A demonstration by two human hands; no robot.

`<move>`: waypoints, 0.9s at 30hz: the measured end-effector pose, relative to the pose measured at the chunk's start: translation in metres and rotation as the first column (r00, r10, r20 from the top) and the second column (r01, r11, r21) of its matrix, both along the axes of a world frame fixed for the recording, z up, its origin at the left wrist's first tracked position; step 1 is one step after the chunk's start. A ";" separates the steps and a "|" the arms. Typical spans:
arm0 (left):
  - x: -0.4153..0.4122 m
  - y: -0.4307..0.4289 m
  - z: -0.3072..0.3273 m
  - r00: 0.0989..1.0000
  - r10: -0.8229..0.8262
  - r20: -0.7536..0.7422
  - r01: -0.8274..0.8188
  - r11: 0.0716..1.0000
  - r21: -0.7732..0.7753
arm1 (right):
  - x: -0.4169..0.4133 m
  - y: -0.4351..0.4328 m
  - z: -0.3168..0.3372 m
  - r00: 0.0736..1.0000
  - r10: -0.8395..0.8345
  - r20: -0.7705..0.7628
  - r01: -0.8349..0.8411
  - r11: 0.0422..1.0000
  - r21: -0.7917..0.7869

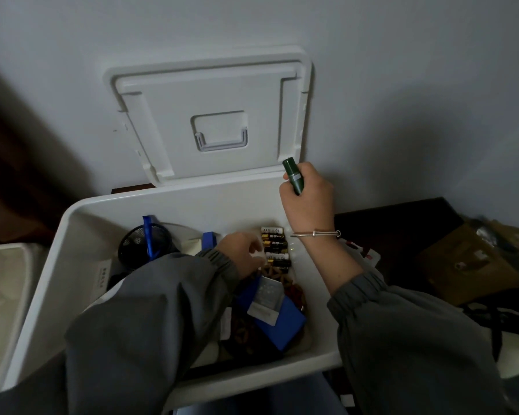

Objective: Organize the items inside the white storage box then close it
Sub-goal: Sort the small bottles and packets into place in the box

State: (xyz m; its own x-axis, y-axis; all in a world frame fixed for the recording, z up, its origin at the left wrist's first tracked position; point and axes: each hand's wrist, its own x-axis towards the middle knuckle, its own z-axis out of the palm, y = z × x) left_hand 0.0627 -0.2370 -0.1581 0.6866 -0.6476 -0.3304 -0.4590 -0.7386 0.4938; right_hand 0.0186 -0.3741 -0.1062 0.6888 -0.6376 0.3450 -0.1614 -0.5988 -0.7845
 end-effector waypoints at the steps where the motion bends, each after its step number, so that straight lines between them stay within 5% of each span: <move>1: -0.005 0.006 0.005 1.000 -0.015 -0.025 0.015 1.000 0.023 | 0.000 0.000 0.000 1.000 -0.005 0.003 0.005 1.000 -0.001; 9: -0.048 0.020 0.012 0.952 -0.284 -0.112 0.293 0.954 0.066 | 0.001 0.003 0.000 1.000 -0.010 0.015 0.011 1.000 -0.019; 14: -0.045 0.021 0.008 0.978 -0.198 -0.061 0.198 0.980 -0.013 | 0.002 0.005 0.000 0.999 0.020 -0.035 -0.022 0.997 -0.073; 27: -0.032 0.060 0.001 0.981 -0.195 -0.022 0.194 0.953 0.233 | 0.002 0.006 -0.001 0.999 0.026 -0.025 -0.028 0.994 -0.102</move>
